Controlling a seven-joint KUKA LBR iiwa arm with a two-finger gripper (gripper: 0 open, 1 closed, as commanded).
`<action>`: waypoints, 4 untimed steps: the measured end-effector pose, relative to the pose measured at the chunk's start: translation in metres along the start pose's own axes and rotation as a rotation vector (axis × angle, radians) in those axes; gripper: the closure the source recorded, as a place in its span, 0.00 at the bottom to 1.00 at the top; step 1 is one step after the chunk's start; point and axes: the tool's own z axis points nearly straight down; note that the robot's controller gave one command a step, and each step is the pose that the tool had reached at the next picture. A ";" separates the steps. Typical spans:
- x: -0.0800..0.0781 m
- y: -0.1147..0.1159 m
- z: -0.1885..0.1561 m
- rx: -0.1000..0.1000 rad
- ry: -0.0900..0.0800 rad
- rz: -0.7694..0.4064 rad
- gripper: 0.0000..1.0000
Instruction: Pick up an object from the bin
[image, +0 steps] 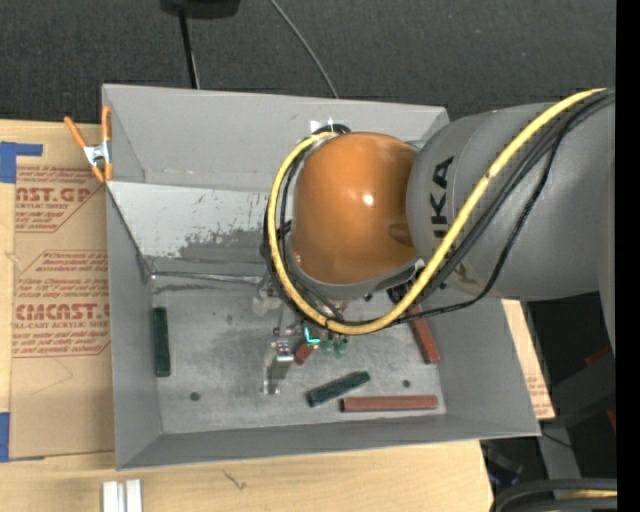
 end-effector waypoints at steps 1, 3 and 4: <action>-0.002 -0.001 -0.004 -0.001 -0.008 0.002 0.00; -0.077 -0.053 0.073 0.001 -0.007 -0.452 0.00; -0.076 -0.112 0.087 0.000 -0.009 -0.452 0.00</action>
Offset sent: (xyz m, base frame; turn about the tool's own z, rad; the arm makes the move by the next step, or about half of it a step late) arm 0.0929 -0.0602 -0.1543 -0.2958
